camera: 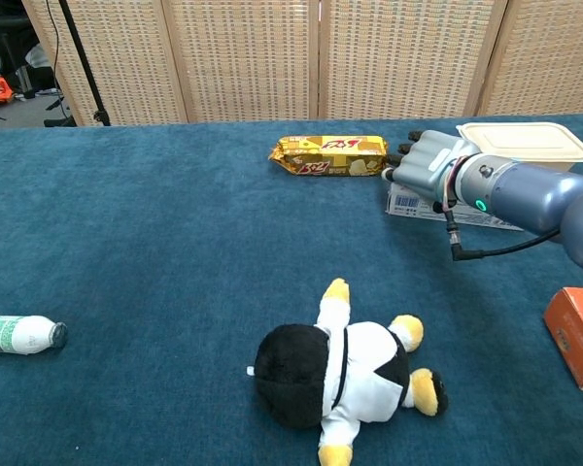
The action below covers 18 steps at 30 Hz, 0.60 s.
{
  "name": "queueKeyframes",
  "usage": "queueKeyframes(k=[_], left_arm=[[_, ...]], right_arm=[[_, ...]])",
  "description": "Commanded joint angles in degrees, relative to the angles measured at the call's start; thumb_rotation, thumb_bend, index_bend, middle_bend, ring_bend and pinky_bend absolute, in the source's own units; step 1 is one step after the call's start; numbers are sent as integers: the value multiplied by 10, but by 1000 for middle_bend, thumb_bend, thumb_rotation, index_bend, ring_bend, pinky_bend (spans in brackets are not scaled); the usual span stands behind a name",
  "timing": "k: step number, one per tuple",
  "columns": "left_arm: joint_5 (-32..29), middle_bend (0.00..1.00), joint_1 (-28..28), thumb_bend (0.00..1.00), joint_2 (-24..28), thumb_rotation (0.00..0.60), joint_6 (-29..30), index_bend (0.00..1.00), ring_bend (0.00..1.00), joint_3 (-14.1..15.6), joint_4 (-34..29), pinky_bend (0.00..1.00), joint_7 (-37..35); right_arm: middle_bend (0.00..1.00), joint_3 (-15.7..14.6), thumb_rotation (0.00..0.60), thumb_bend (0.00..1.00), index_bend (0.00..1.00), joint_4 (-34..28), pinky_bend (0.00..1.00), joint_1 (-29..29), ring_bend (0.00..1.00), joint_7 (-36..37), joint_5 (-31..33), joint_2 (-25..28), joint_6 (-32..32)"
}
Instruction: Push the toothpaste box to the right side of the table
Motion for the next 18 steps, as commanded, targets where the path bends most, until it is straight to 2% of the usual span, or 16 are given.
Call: queueKeyframes(k=[1,18], left_arm=[[0,0,0,0,0,600,-1,0,0,0,0,0,0],[2,0,0,0,1,600,2,0,0,1,-2,0,-4]], right_arm=[[0,-2,600,894,98,-3,0,-4,0,1,-1,4,3],[0,-10,600,891,98,-40,0,-34,0,-17,16,38,27]])
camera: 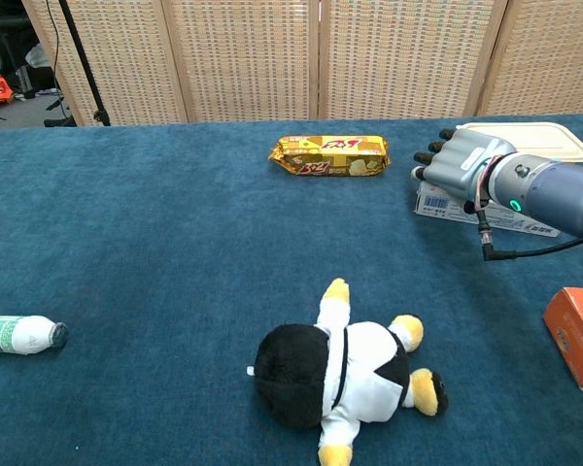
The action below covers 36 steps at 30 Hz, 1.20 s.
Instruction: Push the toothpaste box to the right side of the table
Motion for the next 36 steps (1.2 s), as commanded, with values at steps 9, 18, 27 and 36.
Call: queueKeyframes(k=[9,18,27,36], left_arm=[[2,0,1,0,3,600,2,0,0,0,-3,0,-5],[6,0,1,0,4,600,3,0,0,2,-7,0,-6],[10,0,2,0,7,600,7,0,0,3,-10,0,-13],[13,0,3,0,8,600,11,0,0,4,-13,0,-13]], right_arm=[[0,-15,600,894,98,-27,0,-27,0,-6,13,19,16],[0,-26,600,894,98,-82,0,-45,0,-8,2,49,45],[0,-34,600,892,98,-120,0,-61,0,-21,14,70,67],[0,-40,600,895,98,-149,0,-72,0,-23,17,89,84]])
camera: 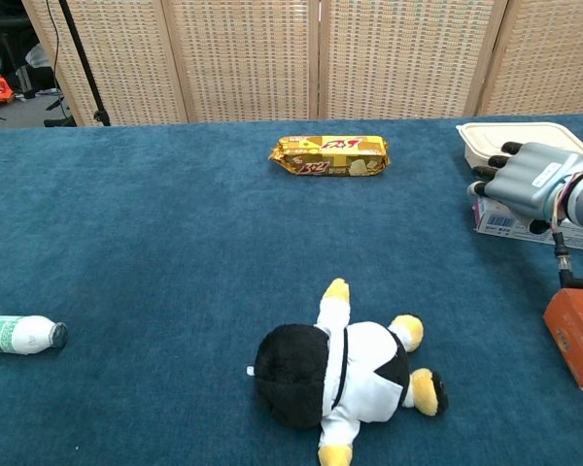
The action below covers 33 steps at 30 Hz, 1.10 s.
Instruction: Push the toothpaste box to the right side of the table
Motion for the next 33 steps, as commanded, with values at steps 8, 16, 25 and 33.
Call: queueKeyframes(k=[8,16,25,33], left_arm=[[4,0,1,0,1,600,4,0,0,2,-3,0,0],[4,0,3,0,3,600,11,0,0,0,-4,0,0],[-5,0,5,0,-1,600,17,0,0,-6,6,0,19],[-7,0,9,0,-6,600,33,0,0,-11,11,0,38]], right_arm=[[0,-11,600,892,98,-30,0,-20,0,0,7,21,21],[0,-3,600,877,98,-54,0,-14,0,8,-21,30,35],[0,58,600,741,98,-110,0,27,0,13,-57,59,70],[0,79,600,290,98,-163,0,-19,0,133,-105,95,130]])
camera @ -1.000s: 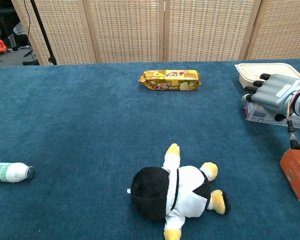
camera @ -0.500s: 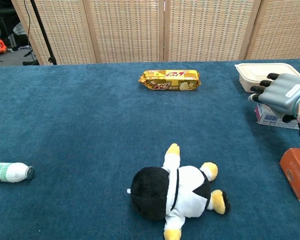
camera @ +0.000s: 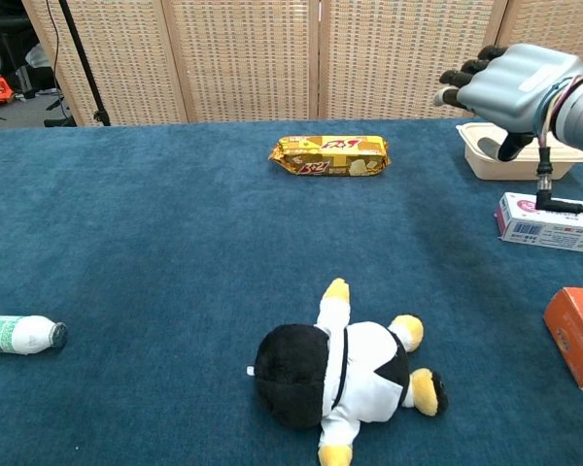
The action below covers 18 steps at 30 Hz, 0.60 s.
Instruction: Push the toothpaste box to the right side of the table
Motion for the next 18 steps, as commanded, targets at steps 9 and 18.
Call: queueKeyframes(k=[9,18], left_arm=[[5,0,9,0,-19,600,41,0,0,-6,17,0,57],[20,0,29,0,-30,600,94,0,0,2,5,0,136]], right_arm=[[0,-24,600,0,98,-14,0,-151,0,318,-113,43,96],[0,-60,600,0,98,32,0,-282,0,577,-202,70,179]])
